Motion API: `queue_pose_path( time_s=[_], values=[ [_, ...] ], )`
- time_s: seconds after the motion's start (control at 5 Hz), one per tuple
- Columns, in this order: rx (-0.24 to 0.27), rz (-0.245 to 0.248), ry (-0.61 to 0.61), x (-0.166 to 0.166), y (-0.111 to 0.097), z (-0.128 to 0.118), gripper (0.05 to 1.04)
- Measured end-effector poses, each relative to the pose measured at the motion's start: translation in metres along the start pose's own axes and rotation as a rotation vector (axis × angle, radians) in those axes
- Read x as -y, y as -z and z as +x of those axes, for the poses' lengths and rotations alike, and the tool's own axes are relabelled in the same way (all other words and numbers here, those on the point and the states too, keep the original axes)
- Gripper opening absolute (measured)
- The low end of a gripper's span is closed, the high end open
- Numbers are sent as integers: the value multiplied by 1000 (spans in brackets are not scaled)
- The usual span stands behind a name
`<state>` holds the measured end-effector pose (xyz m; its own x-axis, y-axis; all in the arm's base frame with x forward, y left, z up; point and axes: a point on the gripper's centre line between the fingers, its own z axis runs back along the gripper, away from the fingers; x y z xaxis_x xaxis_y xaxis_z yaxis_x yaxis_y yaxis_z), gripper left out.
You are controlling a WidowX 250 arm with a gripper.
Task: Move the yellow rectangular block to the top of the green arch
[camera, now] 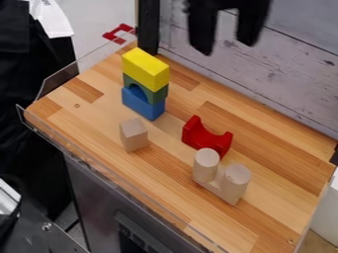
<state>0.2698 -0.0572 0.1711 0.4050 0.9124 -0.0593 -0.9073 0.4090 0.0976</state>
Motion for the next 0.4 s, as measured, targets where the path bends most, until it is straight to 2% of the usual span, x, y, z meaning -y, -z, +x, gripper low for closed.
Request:
queue_pose_path(
  time_s=[0.2,0.4],
  values=[
    [-31,-14,14,-1,14,-23,999],
    [-64,-52,-38,-8,26,-30,999]
  ],
)
